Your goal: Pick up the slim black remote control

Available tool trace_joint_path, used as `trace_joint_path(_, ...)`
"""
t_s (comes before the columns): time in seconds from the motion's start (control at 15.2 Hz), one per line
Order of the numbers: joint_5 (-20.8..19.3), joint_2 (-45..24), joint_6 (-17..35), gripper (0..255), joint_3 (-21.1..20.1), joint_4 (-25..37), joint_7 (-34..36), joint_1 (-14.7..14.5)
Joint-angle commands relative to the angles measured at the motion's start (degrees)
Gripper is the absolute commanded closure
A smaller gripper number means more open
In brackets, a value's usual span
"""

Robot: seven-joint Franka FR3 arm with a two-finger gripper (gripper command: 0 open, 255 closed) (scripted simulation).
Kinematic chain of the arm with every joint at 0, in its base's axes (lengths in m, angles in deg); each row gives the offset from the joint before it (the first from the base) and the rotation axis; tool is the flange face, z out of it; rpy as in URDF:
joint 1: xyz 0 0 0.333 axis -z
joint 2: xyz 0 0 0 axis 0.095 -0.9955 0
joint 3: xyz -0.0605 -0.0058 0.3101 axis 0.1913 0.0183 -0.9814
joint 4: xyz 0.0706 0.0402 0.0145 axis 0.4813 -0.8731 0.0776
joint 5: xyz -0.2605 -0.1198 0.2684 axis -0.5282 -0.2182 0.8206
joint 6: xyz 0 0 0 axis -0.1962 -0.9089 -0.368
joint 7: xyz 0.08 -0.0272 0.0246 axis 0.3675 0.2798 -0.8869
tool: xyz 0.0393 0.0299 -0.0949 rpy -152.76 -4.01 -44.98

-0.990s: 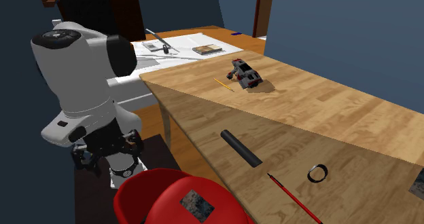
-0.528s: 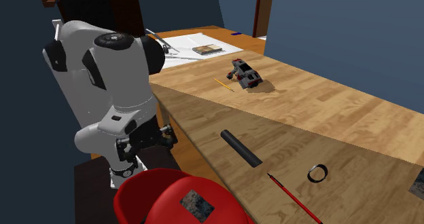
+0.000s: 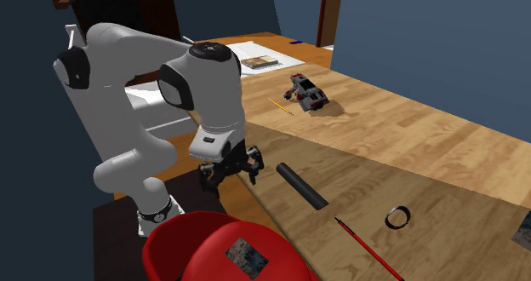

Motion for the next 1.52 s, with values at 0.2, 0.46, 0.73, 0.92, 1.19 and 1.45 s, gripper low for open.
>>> trace_joint_path(0.2, 1.2, -6.4, 2.4, 0, -5.5, 4.7, 5.6, -1.6)
trace_joint_path(0.46, 0.9, -12.3, 4.0, 0, -9.7, 9.5, 10.3, -2.5)
trace_joint_path(0.73, -0.8, -19.1, 5.2, 0, -13.9, 15.4, 15.3, -3.6)
trace_joint_path(0.92, -1.6, -21.2, 6.2, 0, -15.0, 16.4, 16.8, -4.1)
trace_joint_path(1.19, -1.5, -21.2, 9.3, 0, -15.2, 13.3, 16.6, -4.2)
trace_joint_path(1.45, -1.4, -21.3, 11.2, 0, -15.3, 11.5, 16.5, -4.2)
